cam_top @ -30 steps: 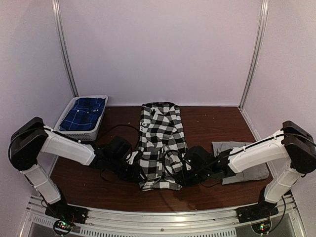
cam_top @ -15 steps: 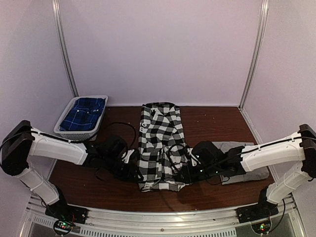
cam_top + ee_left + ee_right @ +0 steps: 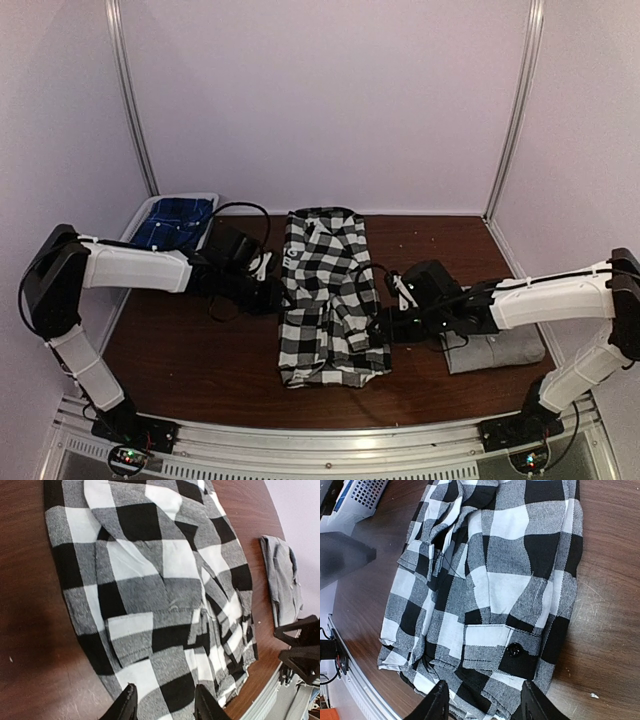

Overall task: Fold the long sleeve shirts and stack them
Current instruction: Adjust the rectangle-folded shirt at the center of the board.

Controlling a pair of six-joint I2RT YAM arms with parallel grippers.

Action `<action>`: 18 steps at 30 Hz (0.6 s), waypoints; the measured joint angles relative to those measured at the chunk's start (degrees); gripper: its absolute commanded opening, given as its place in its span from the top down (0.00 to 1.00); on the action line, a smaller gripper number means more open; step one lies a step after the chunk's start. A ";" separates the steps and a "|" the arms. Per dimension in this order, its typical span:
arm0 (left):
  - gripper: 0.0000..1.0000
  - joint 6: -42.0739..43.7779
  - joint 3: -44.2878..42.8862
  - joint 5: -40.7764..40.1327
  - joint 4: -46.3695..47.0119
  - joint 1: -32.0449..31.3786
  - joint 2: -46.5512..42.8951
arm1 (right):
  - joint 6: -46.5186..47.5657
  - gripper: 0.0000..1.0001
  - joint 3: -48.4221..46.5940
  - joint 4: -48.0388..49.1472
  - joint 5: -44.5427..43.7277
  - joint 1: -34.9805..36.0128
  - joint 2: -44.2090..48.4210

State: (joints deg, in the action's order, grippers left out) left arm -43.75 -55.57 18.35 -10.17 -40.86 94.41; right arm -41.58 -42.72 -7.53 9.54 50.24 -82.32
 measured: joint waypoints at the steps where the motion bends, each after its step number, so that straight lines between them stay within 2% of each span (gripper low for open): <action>1: 0.60 0.28 -1.33 -0.66 0.02 0.17 1.68 | 0.04 0.50 -0.02 0.22 0.11 -0.15 -0.09; 7: 0.61 1.31 -5.35 -4.07 -0.50 0.28 9.11 | 0.17 0.49 -0.02 0.98 0.76 -1.36 -0.07; 14: 0.61 1.75 -6.12 -5.09 -1.46 0.28 12.24 | 0.26 0.49 0.00 1.05 0.94 -2.19 -0.04; 18: 0.67 1.90 -6.27 -5.03 -1.49 0.28 12.52 | 0.26 0.50 0.02 1.27 0.96 -2.58 -0.04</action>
State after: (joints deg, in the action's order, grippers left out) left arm -41.85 -61.84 13.32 -11.66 -40.58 106.94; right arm -41.32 -42.70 -6.26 10.50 47.66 -82.37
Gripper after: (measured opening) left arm 0.372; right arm 0.506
